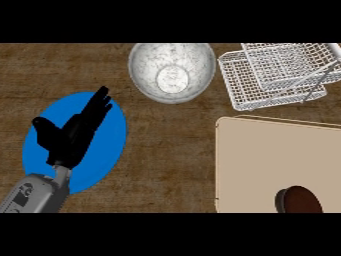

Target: Pick the cupcake from the tray and place it in the tiered basket

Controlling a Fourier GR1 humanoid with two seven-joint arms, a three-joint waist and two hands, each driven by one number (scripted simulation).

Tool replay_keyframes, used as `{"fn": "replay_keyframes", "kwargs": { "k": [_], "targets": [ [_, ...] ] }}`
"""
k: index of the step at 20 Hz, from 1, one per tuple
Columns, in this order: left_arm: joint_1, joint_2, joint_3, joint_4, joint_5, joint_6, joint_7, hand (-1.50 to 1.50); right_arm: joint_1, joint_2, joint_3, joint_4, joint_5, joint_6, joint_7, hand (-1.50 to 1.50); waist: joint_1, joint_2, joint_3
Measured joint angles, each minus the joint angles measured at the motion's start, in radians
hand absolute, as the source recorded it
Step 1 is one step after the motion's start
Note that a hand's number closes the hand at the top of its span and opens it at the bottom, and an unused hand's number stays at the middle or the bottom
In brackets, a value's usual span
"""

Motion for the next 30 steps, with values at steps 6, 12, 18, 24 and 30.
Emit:
{"fn": "replay_keyframes", "kwargs": {
  "k": [6, 12, 18, 24, 30],
  "targets": [
    [-0.017, -0.007, -0.015, -0.004, -0.004, -0.012, 0.012, 0.0, 0.067, 0.0, 0.079, -0.105, 0.131, 0.077, 0.222, -1.5, 0.038, 0.006, 0.002],
    [-0.033, -0.022, -0.034, -0.003, -0.012, -0.016, 0.025, 0.0, 0.084, -0.004, 0.097, -0.114, 0.215, 0.162, 0.421, -1.5, 0.063, 0.011, 0.003],
    [-0.047, -0.03, -0.036, 0.005, -0.012, -0.016, 0.044, 0.0, 0.032, -0.006, 0.133, -0.127, 0.323, 0.266, 0.601, -1.5, 0.075, 0.005, 0.004],
    [-0.059, -0.039, -0.031, 0.02, -0.01, -0.017, 0.053, 0.0, -0.077, -0.001, 0.186, -0.144, 0.478, 0.386, 0.764, -1.5, 0.074, -0.005, 0.005],
    [-0.058, -0.04, -0.014, 0.049, -0.009, -0.022, 0.045, 0.0, -0.223, 0.003, 0.222, -0.148, 0.655, 0.497, 0.874, -1.5, 0.053, -0.018, 0.007]
  ]
}}
